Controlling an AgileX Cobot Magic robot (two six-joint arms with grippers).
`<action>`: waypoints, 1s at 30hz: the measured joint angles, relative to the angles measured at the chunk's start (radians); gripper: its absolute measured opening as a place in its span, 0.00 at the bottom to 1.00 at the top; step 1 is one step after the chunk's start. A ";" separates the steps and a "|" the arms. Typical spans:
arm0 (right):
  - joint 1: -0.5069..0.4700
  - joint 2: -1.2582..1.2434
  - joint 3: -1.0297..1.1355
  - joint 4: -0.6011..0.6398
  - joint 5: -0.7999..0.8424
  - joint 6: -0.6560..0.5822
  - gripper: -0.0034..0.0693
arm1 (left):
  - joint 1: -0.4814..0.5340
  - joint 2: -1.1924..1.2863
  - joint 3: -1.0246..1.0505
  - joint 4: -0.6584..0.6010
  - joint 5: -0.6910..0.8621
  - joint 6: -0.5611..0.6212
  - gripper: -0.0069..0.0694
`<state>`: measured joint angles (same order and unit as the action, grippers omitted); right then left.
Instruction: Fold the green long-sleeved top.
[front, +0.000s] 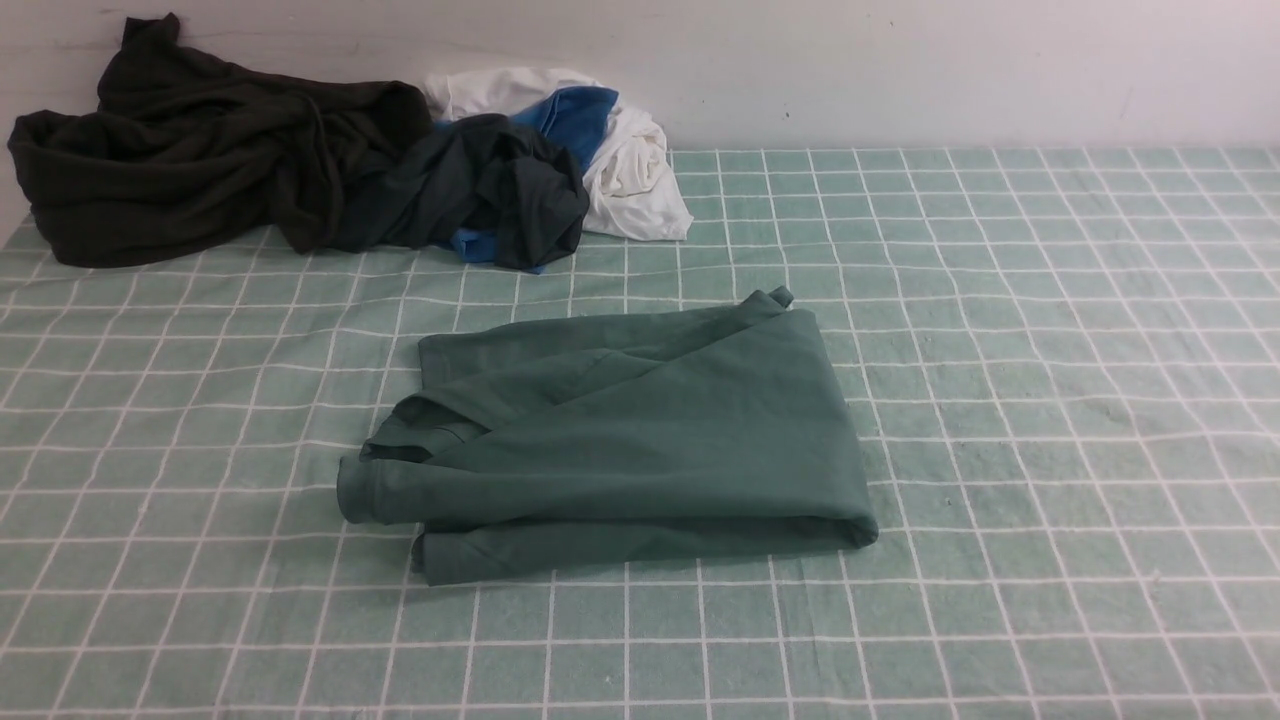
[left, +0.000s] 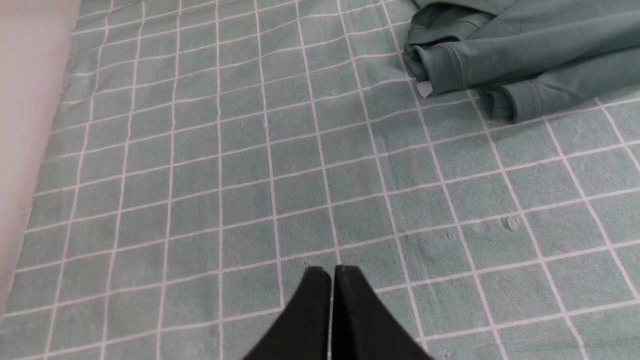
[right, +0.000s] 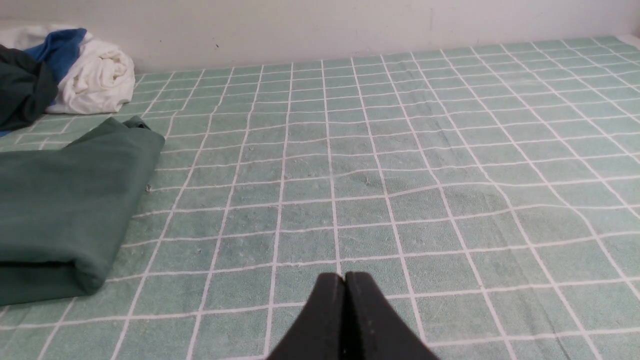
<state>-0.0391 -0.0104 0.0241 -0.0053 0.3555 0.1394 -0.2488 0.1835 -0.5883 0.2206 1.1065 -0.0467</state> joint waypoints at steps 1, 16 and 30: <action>0.000 0.000 0.000 0.000 0.000 0.000 0.03 | 0.000 0.000 0.000 0.000 0.000 0.000 0.09; 0.000 0.000 0.000 0.000 0.000 0.000 0.03 | -0.001 -0.016 0.049 -0.011 -0.159 -0.004 0.09; 0.000 0.000 0.000 0.000 0.000 0.000 0.03 | 0.262 -0.166 0.521 -0.136 -0.760 0.000 0.09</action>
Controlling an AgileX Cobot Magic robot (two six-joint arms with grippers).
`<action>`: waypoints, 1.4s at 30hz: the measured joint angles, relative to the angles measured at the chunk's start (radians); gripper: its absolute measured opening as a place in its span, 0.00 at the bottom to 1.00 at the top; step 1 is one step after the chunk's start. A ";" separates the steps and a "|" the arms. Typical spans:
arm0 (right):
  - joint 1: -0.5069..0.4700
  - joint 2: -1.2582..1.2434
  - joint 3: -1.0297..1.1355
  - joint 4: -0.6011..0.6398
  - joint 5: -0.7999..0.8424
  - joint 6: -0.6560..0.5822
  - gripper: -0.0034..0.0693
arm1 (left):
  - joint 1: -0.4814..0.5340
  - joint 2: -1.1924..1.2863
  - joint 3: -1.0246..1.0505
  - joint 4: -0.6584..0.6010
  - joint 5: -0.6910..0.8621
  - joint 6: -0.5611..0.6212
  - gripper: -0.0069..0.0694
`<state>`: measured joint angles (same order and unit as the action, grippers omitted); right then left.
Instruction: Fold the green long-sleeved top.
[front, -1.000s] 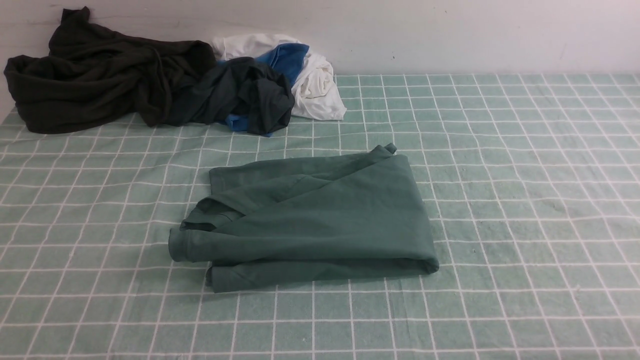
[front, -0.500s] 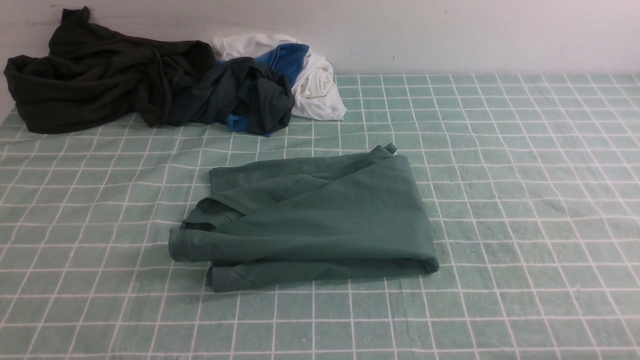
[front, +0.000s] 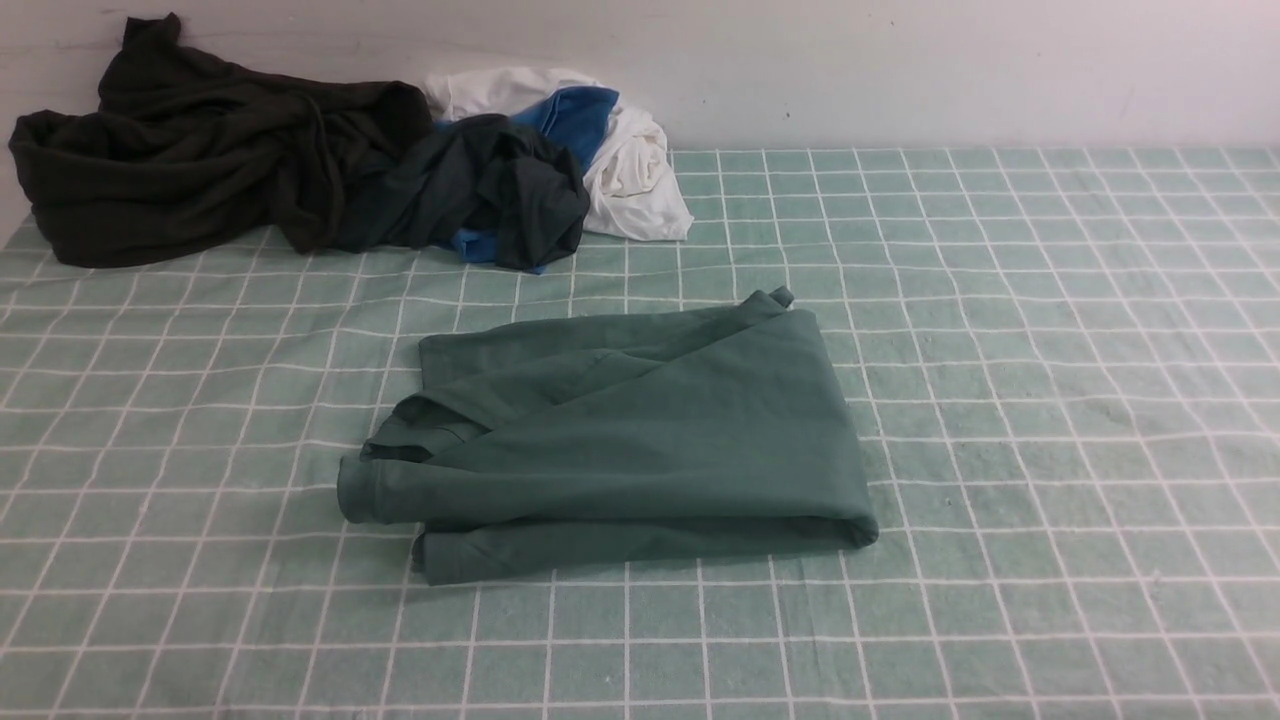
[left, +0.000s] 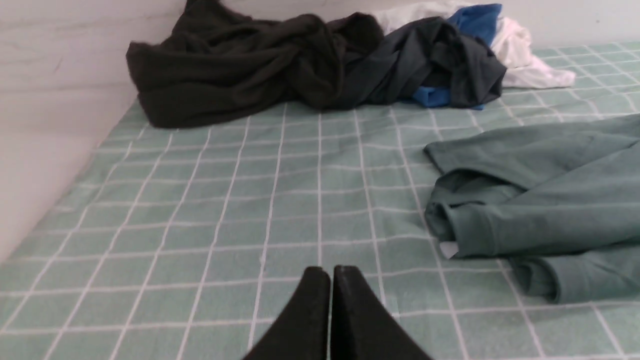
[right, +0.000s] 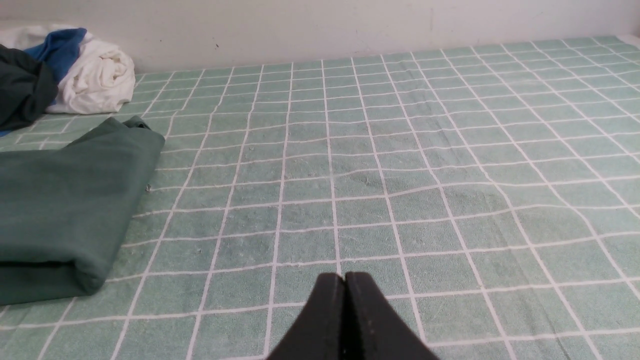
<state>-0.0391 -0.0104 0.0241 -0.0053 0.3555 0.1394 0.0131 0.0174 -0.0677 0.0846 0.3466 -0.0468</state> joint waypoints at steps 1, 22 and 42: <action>0.000 0.000 0.000 0.000 0.000 0.000 0.03 | 0.003 -0.003 0.006 -0.002 0.000 0.000 0.09; 0.000 0.000 0.000 0.000 0.001 -0.001 0.03 | 0.037 -0.028 0.086 -0.056 -0.002 0.000 0.09; 0.000 0.000 0.000 0.000 0.001 -0.004 0.03 | 0.037 -0.028 0.086 -0.058 -0.002 0.000 0.09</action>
<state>-0.0391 -0.0104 0.0241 -0.0053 0.3562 0.1355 0.0503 -0.0102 0.0180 0.0263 0.3449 -0.0463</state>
